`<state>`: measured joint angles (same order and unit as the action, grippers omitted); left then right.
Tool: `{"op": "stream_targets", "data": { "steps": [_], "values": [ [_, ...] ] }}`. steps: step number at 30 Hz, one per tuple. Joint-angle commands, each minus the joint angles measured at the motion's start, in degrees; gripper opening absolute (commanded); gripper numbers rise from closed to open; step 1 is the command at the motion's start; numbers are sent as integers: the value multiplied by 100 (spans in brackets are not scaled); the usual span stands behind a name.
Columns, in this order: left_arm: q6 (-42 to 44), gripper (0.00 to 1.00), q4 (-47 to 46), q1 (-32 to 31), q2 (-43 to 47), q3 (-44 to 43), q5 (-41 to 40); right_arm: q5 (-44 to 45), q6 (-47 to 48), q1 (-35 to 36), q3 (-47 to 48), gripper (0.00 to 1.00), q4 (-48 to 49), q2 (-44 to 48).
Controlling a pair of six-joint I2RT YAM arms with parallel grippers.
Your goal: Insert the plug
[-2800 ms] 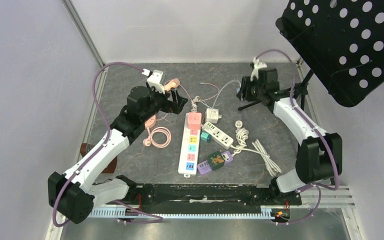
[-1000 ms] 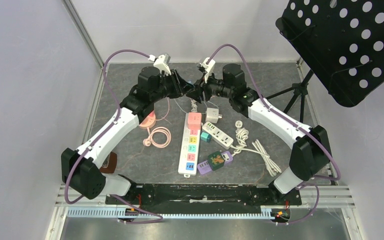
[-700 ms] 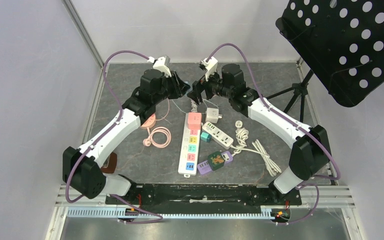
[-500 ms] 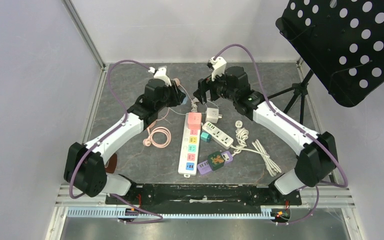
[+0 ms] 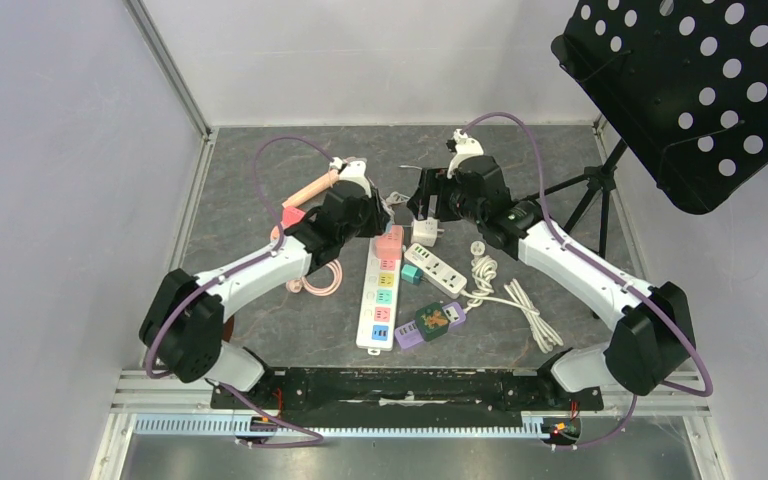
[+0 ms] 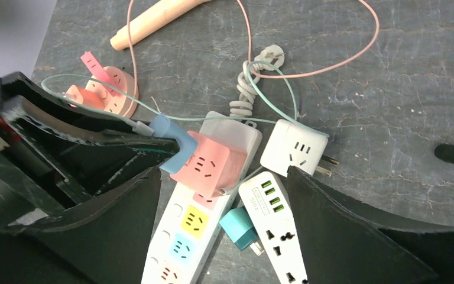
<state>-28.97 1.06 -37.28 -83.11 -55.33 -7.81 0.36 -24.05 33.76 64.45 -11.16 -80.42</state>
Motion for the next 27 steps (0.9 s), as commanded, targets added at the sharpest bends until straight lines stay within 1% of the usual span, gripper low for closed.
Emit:
{"op": "stream_targets", "data": {
  "steps": [1, 10, 12, 15, 19, 27],
  "values": [
    [146, 2, -177, -221, -284, -201, -721, 321, -265, 6, -35, 80, -17, 208],
    [212, 2, -142, -349, -479, -237, -1035, 376, -310, 8, -99, 80, -35, 266],
    [215, 2, 94, -367, -374, -200, -1093, 407, -319, 5, -115, 80, -53, 291],
    [187, 2, 465, -377, -253, -281, -980, 448, -336, 5, -155, 80, -80, 307],
    [123, 2, 739, -411, -206, -368, -766, 421, -374, 8, -192, 80, -80, 273],
    [102, 2, 782, -448, -438, -490, -687, 412, -347, 6, -212, 79, -132, 236]
  ]
}}
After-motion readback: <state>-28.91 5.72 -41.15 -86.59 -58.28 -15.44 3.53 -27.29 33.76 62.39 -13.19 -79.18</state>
